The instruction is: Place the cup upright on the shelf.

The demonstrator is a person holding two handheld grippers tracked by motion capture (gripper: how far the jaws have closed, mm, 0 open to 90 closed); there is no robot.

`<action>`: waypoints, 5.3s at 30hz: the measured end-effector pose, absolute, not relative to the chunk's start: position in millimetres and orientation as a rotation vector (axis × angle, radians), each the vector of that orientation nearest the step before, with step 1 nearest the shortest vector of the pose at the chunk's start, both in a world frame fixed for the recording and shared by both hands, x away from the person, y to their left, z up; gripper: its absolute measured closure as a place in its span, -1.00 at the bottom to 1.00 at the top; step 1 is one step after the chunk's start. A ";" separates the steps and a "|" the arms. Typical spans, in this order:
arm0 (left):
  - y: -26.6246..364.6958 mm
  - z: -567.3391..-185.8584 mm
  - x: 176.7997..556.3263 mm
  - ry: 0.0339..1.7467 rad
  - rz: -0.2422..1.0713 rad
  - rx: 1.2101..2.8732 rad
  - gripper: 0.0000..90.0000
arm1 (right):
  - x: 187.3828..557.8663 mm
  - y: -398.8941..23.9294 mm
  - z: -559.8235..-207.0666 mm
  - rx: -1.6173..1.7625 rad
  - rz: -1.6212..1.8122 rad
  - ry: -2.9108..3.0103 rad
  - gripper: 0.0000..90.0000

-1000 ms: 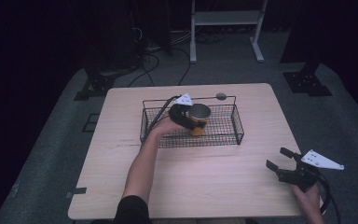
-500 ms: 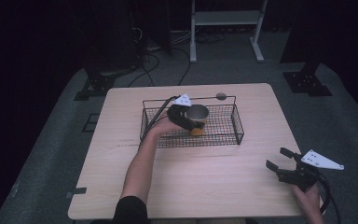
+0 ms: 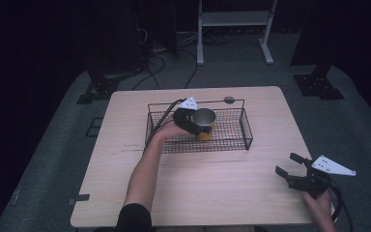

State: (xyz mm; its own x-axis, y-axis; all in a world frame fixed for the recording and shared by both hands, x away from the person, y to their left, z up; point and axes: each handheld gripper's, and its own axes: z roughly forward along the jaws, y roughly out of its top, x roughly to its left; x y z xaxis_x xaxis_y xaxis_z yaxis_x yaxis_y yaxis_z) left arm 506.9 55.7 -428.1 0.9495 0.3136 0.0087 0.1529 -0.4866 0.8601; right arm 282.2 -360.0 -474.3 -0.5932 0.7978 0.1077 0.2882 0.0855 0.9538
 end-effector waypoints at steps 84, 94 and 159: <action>77.2 -368.4 429.3 0.232 0.330 1.835 -0.99 | 281.0 -360.9 -474.5 1.065 1.529 1.923 -0.71; 85.5 -370.9 413.4 0.228 0.331 1.807 -0.99 | 280.8 -360.1 -474.6 1.068 1.525 1.927 -0.71; 116.8 -406.2 339.5 0.227 0.319 1.748 -0.99 | 280.4 -357.7 -475.1 1.072 1.498 1.939 -0.71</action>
State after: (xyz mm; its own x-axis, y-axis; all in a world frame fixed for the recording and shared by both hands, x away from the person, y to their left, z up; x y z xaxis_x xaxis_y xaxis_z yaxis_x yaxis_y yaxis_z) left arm 339.5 116.8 -406.2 0.9418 0.3242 0.0886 -0.0234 -0.1997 0.9796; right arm 280.4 -357.7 -475.1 -0.5890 0.8021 0.0987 0.2980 0.1019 0.9491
